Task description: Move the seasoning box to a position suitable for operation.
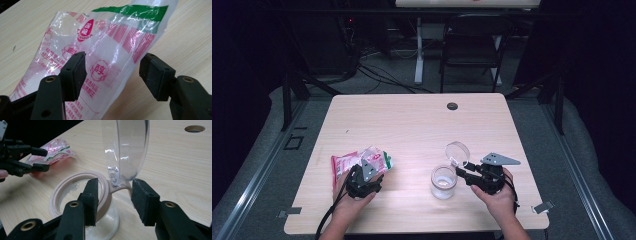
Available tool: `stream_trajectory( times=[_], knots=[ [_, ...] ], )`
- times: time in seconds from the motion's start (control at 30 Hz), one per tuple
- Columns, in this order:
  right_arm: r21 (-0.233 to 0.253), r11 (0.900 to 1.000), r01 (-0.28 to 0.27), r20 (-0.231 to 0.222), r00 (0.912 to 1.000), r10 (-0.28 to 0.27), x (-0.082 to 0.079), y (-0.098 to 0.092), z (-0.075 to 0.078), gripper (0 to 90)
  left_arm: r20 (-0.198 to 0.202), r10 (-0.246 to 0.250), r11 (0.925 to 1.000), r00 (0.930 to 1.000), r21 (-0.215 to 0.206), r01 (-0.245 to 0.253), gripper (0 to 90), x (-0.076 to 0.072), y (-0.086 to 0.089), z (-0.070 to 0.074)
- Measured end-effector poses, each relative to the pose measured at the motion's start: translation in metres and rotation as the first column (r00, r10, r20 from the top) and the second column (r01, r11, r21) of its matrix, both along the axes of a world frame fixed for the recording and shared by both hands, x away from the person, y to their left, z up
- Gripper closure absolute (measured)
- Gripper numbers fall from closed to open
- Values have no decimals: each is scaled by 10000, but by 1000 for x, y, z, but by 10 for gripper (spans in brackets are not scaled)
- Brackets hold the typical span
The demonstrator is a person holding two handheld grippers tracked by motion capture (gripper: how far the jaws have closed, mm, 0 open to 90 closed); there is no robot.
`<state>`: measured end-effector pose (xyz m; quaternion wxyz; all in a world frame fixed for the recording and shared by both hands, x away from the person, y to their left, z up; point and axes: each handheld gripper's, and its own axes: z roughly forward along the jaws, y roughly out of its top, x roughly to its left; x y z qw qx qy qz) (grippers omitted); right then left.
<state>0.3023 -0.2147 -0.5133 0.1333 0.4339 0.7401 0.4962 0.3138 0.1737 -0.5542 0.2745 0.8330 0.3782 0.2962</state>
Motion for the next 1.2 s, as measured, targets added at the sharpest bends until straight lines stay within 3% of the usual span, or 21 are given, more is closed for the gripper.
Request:
stream_trajectory(
  times=[0.17, 0.37, 0.6, 1.0, 1.2],
  knots=[
    [-100, 9999, -7, 99, 10000, 8, -4, -1, 0, 565, 411, 376, 9987, 9984, 317, -390, 388, 3, -1, -7],
    [-91, 9999, 61, 191, 9998, -59, -8, -2, 0, 560, 781, 552, 9932, 9954, 982, -628, 391, 7, -5, -16],
    [-153, 9999, -19, 205, 9998, 22, -10, -2, -1, 559, 804, 752, 9881, 9939, 1281, -851, 439, 13, -3, -21],
    [-150, 9999, -17, 265, 9996, 21, -11, -1, -1, 556, 260, 952, 9943, 9951, 456, -963, 702, 19, 7, -19],
    [-129, 9999, -9, 257, 9997, 13, -12, -2, -1, 556, -57, 980, 9949, 9952, 261, -978, 811, 21, 11, -14]
  ],
)
